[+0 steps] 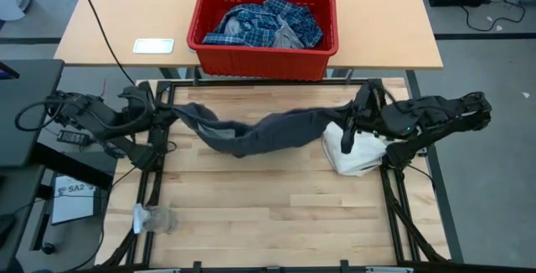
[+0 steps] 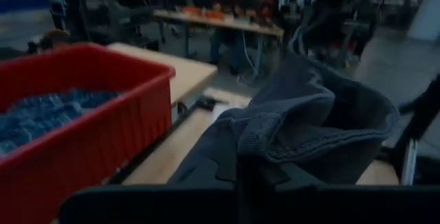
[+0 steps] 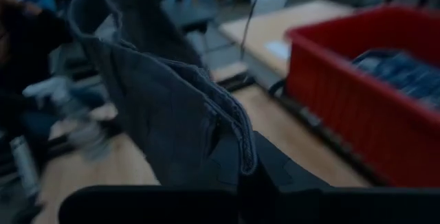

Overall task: Fold Laundry from Bin
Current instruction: Fold the black shorts

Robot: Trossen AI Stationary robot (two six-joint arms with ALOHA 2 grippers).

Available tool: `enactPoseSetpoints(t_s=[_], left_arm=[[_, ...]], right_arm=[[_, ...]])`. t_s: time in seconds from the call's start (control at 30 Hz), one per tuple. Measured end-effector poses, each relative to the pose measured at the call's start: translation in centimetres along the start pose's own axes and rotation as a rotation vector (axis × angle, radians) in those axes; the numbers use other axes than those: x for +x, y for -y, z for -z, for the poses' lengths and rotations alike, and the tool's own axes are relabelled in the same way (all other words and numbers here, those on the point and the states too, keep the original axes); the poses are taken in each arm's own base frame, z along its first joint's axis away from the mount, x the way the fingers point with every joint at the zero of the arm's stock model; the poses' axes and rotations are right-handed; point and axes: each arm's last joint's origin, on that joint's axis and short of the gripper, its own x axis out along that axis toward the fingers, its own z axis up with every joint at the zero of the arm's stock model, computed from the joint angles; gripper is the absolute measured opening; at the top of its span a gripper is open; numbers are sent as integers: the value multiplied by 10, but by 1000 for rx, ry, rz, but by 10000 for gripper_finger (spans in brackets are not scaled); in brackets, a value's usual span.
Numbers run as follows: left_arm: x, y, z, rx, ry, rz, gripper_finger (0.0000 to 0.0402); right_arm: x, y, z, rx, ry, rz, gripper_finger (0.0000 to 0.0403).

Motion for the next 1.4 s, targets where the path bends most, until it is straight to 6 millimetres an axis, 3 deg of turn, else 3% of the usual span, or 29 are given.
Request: enactPoseSetpoints(t_s=[0.23, 0.37, 0.93, 1.4], left_arm=[[10, 9, 29, -26, -291, 70, 8], [13, 13, 34, -23, -351, 84, 8], [17, 20, 31, -18, -316, 94, 8], [25, 33, 22, 73, -222, 160, 8]], right_arm=[[5, -4, 22, 104, -280, -127, 16], [3, -1, 28, 122, -364, -131, 16], [0, -6, 27, 73, -384, -250, 16], [-11, -25, 25, 69, -336, -400, 16]])
